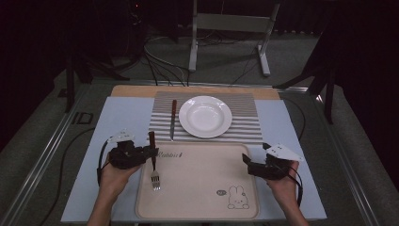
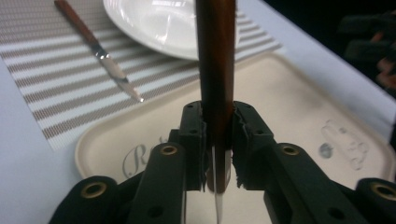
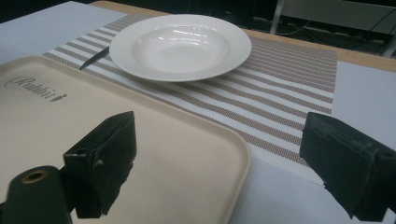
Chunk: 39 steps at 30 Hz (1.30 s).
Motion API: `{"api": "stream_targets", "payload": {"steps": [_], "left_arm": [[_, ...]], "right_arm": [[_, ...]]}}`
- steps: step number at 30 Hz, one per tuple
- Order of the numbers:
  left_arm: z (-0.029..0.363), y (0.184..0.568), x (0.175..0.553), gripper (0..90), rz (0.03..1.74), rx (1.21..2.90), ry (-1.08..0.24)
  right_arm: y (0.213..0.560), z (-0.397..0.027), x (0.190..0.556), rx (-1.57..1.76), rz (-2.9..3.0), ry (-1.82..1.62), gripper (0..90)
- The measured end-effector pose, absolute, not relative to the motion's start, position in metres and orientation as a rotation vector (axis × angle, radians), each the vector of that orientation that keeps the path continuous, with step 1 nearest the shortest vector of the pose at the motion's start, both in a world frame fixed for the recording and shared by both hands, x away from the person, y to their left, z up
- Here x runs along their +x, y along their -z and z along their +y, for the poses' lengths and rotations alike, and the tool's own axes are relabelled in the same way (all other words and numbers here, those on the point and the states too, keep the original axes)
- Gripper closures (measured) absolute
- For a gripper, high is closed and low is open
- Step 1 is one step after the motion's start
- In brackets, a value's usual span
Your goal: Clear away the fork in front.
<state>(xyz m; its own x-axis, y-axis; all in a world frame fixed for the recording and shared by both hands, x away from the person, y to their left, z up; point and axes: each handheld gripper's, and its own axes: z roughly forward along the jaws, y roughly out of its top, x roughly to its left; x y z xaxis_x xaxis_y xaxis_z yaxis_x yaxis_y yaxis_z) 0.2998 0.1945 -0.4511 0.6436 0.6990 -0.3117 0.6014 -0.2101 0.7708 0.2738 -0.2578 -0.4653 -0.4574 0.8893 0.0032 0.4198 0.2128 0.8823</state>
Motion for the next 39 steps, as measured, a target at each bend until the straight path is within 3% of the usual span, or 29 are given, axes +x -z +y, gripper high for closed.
{"api": "stream_targets", "payload": {"steps": [25, 39], "left_arm": [[0.205, 0.496, 0.298, 73.5, 1.177, 1.979, -0.053], [0.205, 0.501, 0.3, 72.0, 1.228, 1.996, -0.076]], "right_arm": [[0.472, -0.257, 0.272, 1.199, 2.014, -1.175, 11.4], [0.473, -0.255, 0.271, 1.19, 2.026, -1.171, 11.4]]}}
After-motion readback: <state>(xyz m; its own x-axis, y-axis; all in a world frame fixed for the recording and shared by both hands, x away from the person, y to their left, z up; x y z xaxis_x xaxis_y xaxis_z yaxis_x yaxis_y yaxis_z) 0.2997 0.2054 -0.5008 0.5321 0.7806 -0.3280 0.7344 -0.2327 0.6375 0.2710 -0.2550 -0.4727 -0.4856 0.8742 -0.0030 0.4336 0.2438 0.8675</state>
